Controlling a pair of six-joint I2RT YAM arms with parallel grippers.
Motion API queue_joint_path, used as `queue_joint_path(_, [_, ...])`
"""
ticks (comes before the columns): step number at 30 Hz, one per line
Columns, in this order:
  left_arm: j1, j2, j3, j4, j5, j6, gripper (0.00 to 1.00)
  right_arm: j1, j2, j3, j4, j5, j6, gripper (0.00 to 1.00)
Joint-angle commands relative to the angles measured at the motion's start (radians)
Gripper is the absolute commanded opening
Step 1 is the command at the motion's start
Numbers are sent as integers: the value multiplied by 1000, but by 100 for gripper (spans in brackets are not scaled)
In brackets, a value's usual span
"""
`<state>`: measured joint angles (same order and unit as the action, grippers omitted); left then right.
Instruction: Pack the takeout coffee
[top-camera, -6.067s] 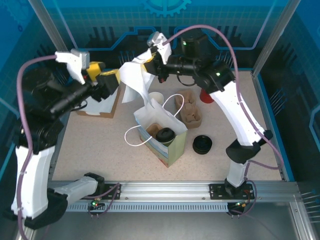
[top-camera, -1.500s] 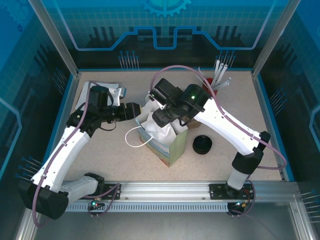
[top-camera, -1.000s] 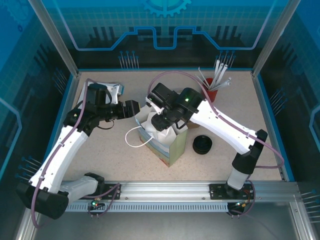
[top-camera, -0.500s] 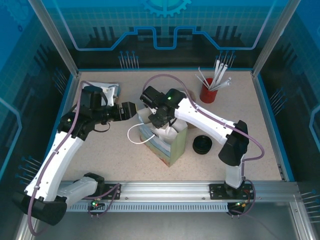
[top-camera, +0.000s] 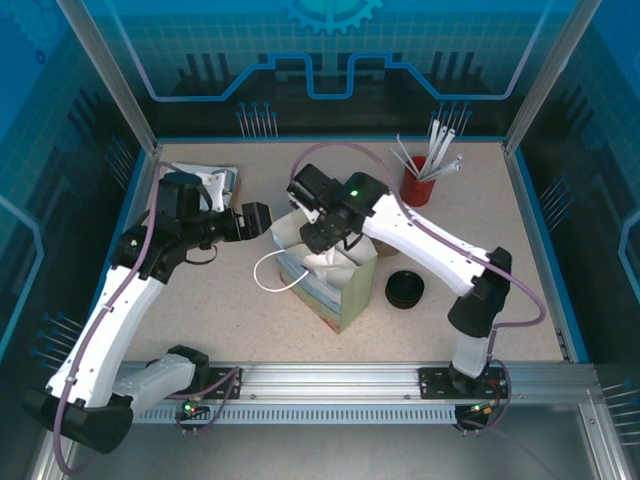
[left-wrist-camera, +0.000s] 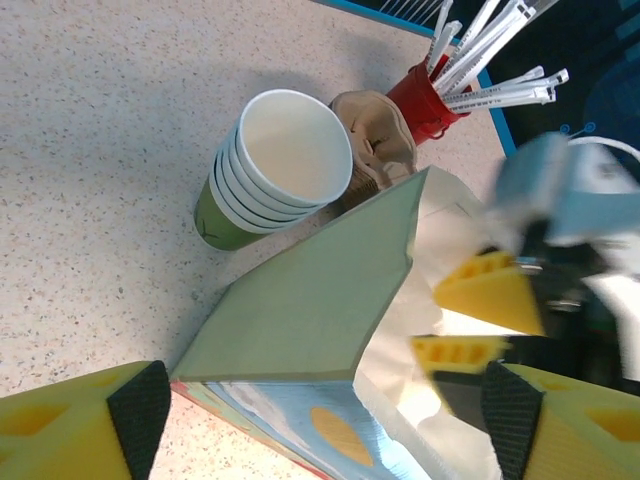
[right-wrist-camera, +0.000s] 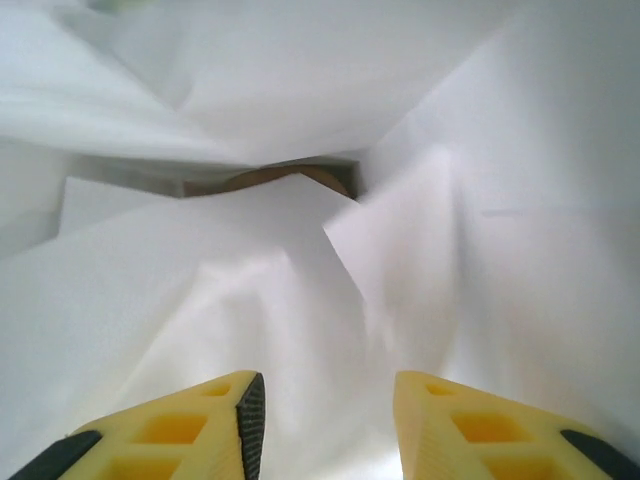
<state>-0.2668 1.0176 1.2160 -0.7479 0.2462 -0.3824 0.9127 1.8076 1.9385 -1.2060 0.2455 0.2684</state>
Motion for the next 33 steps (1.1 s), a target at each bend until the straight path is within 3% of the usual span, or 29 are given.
queue_joint_path(1, [-7,-42,30,-1,-68,17,89,-11,-125,18,-36,-23,3,42])
queue_joint_path(6, [-3,-84,6,13,-177,5,99,-66,-290,-42,-7,-2,8,45])
queue_joint_path(13, [19,-125,-32,16,-319,12,99,-263,-548,-248,90,-25,-31,55])
queue_joint_path(17, [60,-147,-73,32,-376,27,99,-403,-701,-450,198,-21,-95,73])
queue_joint_path(20, [107,-159,-112,52,-392,43,99,-507,-813,-621,307,-6,-140,98])
queue_joint_path(27, [170,-190,-274,198,-464,140,99,-769,-984,-987,574,11,-158,100])
queue_joint_path(33, [201,-187,-422,355,-480,201,99,-931,-979,-1220,811,-45,-124,100])
